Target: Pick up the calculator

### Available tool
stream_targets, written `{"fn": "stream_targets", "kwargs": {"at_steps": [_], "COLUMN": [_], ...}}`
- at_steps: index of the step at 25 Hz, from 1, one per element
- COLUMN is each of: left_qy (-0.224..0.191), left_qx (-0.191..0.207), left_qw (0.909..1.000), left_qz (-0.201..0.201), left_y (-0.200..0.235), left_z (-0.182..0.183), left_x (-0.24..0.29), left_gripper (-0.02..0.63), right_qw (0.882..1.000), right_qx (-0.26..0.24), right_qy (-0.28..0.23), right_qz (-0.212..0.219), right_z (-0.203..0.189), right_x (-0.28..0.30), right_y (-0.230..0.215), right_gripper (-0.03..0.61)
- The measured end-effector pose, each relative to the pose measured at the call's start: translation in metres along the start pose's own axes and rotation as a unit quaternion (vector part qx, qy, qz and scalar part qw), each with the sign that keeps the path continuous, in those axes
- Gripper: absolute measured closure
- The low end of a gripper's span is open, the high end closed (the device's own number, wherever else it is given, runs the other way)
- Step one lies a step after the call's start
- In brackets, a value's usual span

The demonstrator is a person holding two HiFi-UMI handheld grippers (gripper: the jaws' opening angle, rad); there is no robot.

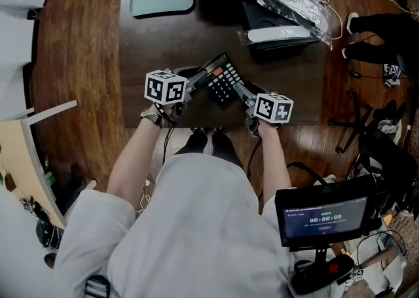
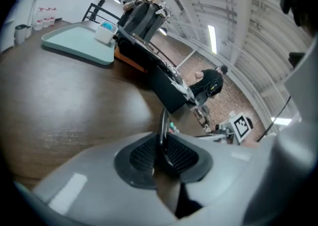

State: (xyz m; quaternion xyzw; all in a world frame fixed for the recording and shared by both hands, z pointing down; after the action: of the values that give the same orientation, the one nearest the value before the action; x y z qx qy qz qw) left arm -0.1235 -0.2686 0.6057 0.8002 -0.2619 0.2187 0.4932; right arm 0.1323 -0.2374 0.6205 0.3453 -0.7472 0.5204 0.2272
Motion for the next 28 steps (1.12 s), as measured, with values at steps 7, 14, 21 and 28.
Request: {"fn": "stream_targets", "kwargs": {"at_steps": [7,14,21,28], "left_qy": [-0.044,-0.048,-0.059,-0.078], "left_qx": [-0.026,-0.013,-0.009,-0.020], "left_qw": [0.9981,0.9980,0.9970,0.9951], "left_qz": [-0.035,-0.039,-0.048,-0.058], "left_y": [-0.002,-0.011,-0.021,-0.021], "left_z": [-0.004,-0.004,-0.002,-0.001], "left_x": [-0.018,-0.025,-0.035,-0.041], "left_gripper": [0.557,0.557,0.555,0.557], "right_qw": [0.999,0.997,0.996,0.991], "right_qx": [-0.004,-0.012,-0.015,-0.016], "right_qy": [0.020,0.020,0.011,-0.025], "right_qz": [0.046,0.068,0.086,0.133], "right_z": [-0.004,-0.004,-0.007,-0.008], "right_x": [0.001,0.000,-0.003,-0.010], "right_y": [-0.001,0.000,0.001,0.008], "right_gripper": [0.403,0.403,0.403,0.460]}}
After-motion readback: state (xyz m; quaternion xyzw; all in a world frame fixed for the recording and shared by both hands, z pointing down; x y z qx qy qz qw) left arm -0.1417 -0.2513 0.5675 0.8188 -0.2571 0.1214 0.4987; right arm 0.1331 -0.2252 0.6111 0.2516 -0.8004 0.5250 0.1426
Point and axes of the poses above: the fingertips, and each gripper's own axes: x forward along the fingers, y to its left, z out of its top, the point moved 9 cm from there along -x, backward along the fingers, and after that the axes turned 9 degrees about y, right-handed, at the moved point
